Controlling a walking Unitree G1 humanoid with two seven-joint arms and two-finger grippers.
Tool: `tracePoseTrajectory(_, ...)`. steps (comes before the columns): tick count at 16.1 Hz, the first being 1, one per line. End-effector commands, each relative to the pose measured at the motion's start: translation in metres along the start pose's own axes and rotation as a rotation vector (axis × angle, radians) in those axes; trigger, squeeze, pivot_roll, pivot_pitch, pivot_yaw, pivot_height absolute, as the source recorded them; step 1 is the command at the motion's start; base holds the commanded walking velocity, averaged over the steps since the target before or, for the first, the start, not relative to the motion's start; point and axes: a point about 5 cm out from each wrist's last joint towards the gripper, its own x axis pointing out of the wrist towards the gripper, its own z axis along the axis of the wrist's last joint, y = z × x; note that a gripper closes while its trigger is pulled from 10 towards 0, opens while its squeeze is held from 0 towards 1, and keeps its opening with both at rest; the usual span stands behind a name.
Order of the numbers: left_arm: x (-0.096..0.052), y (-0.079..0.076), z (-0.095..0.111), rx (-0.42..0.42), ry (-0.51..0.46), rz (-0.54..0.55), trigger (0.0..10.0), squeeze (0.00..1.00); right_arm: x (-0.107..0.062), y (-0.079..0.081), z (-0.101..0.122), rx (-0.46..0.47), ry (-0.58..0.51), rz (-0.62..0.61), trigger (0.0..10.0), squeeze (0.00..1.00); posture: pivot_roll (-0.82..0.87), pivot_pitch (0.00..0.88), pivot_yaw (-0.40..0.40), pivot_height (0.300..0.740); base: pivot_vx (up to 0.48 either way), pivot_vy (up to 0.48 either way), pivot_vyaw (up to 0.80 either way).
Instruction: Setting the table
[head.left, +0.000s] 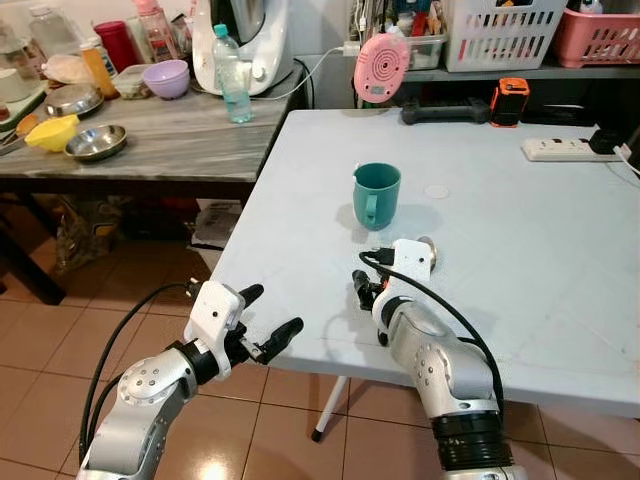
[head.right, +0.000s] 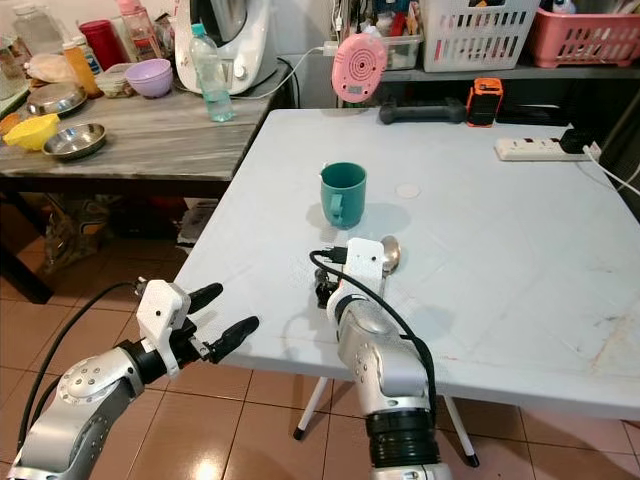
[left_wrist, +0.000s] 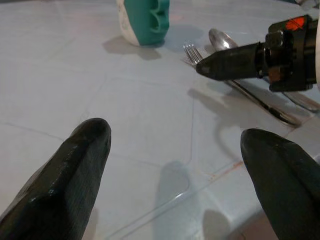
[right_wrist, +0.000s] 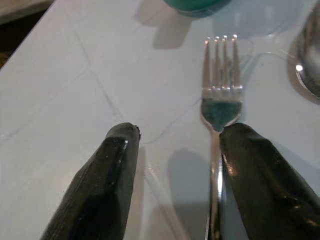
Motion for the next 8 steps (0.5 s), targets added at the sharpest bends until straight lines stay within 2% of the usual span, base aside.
tracePoseTrajectory(1, -0.002, -0.003, 0.002, 0.011, 0.006, -0.030, 10.0, 0.00, 0.001, 0.007, -0.015, 0.026, 0.103, -0.013, 0.0, 0.00, -0.03, 0.020, 0.103, 0.740, 0.000, 0.000, 0.00)
tracePoseTrajectory(6, -0.002, -0.004, 0.001, -0.002, 0.018, -0.052, 10.0, 0.00, -0.006, -0.007, -0.013, 0.005, 0.123, -0.050, 0.0, 0.00, -0.03, 0.021, 0.102, 0.740, 0.000, 0.000, 0.00)
tracePoseTrajectory(8, -0.001, -0.006, 0.000, -0.010, 0.024, -0.067, 10.0, 0.00, -0.008, -0.015, -0.020, -0.005, 0.159, -0.084, 0.0, 0.00, -0.04, 0.019, 0.105, 0.740, 0.000, 0.000, 0.00)
